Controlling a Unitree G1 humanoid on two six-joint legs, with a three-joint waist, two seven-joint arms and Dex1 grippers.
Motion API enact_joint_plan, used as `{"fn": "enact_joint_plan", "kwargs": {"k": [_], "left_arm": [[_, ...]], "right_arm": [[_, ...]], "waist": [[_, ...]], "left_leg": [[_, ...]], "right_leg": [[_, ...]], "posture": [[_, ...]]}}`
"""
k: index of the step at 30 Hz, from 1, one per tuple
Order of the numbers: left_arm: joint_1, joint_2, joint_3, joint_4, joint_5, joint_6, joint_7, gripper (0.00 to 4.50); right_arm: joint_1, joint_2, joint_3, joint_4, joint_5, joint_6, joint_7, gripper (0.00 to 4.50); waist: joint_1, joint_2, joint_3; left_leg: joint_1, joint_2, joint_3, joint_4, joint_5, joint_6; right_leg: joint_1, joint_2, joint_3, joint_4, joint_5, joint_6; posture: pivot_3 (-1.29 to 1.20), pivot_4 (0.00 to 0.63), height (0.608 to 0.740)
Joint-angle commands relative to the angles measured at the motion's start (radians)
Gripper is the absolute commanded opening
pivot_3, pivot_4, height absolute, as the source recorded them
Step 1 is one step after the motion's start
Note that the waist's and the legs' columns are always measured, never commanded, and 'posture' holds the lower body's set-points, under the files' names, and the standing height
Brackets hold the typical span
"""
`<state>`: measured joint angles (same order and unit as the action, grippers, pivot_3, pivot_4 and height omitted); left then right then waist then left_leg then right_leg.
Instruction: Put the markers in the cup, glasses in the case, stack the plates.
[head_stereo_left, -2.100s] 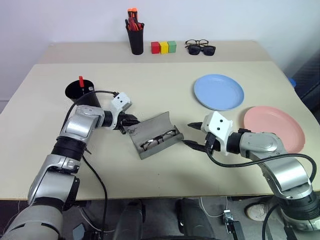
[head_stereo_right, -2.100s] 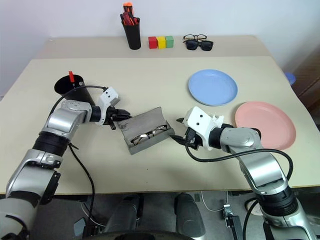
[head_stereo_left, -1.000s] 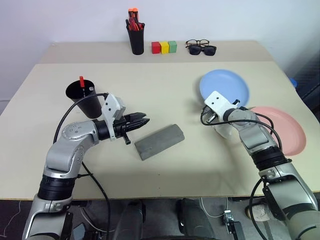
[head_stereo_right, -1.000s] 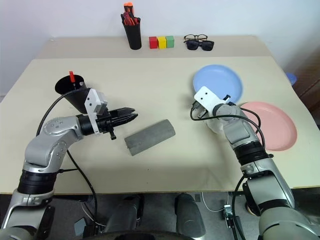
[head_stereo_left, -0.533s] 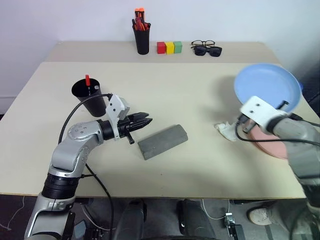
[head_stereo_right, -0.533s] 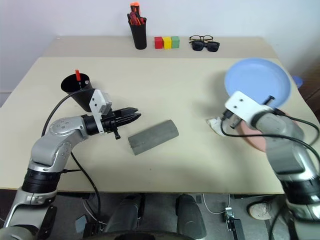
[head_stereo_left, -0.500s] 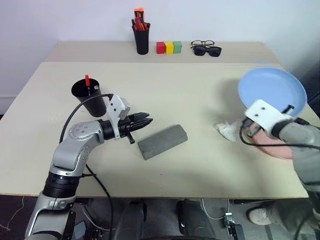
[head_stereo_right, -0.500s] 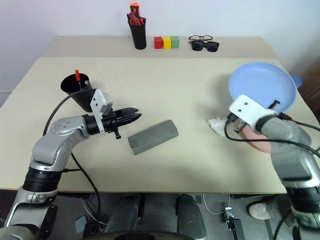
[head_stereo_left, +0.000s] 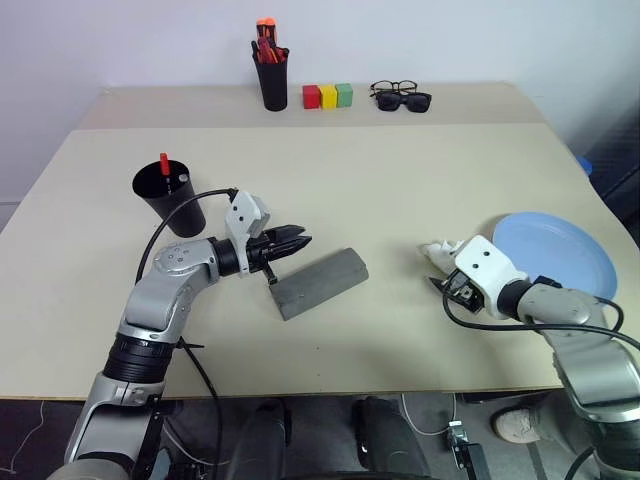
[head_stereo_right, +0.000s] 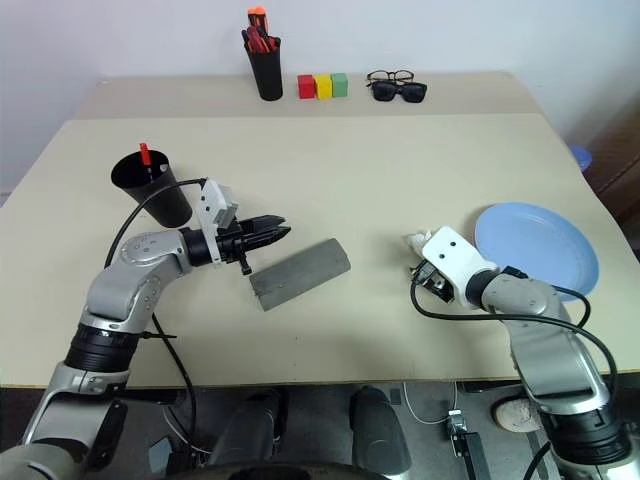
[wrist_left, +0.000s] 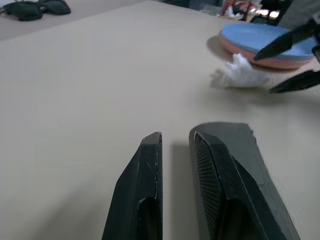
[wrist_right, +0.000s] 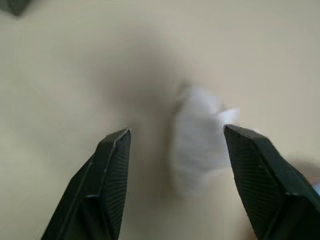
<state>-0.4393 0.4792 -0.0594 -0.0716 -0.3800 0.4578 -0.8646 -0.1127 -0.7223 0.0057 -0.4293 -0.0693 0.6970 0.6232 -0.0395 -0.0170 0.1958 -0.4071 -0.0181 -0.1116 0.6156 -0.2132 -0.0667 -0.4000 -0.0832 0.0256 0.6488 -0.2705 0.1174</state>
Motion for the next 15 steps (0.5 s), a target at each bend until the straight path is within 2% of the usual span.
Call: {"fn": "enact_joint_plan", "kwargs": {"k": [1, 5, 11, 13, 15], "left_arm": [[0.046, 0.035, 0.048, -0.087, -0.017, 0.021, 0.018, 1.02], [0.075, 0.045, 0.055, -0.116, -0.026, 0.042, 0.034, 1.02], [0.116, 0.061, 0.096, -0.169, -0.042, 0.073, 0.058, 1.02], [0.142, 0.082, 0.122, -0.177, -0.053, 0.079, 0.058, 1.02], [0.169, 0.103, 0.133, -0.183, -0.045, 0.064, 0.055, 1.02]], "right_arm": [[-0.041, -0.008, 0.017, 0.091, -0.09, -0.061, -0.098, 2.11], [-0.048, -0.019, 0.003, 0.085, -0.09, -0.087, -0.099, 0.08], [-0.054, -0.056, -0.095, 0.006, -0.121, -0.037, -0.131, 0.03], [-0.03, -0.121, -0.16, 0.012, -0.165, 0.012, -0.139, 0.03], [0.012, -0.195, -0.195, 0.039, -0.219, 0.047, -0.144, 0.65]], "waist": [[0.0, 0.0, 0.0], [0.004, 0.0, 0.0], [0.006, 0.0, 0.0], [0.007, 0.0, 0.0], [0.013, 0.0, 0.0]], "left_leg": [[0.0, 0.0, 0.0, 0.0, 0.0, 0.0], [0.0, 0.0, 0.0, 0.0, 0.0, 0.0], [0.0, 0.0, 0.0, 0.0, 0.0, 0.0], [0.0, 0.0, 0.0, 0.0, 0.0, 0.0], [0.0, 0.0, 0.0, 0.0, 0.0, 0.0]], "right_leg": [[0.0, 0.0, 0.0, 0.0, 0.0, 0.0], [0.0, 0.0, 0.0, 0.0, 0.0, 0.0], [0.0, 0.0, 0.0, 0.0, 0.0, 0.0], [0.0, 0.0, 0.0, 0.0, 0.0, 0.0], [0.0, 0.0, 0.0, 0.0, 0.0, 0.0]], "posture": [[0.0, 0.15, 0.74], [0.0, 0.15, 0.74], [0.0, 0.15, 0.74], [0.0, 0.15, 0.74], [0.0, 0.15, 0.74]]}}
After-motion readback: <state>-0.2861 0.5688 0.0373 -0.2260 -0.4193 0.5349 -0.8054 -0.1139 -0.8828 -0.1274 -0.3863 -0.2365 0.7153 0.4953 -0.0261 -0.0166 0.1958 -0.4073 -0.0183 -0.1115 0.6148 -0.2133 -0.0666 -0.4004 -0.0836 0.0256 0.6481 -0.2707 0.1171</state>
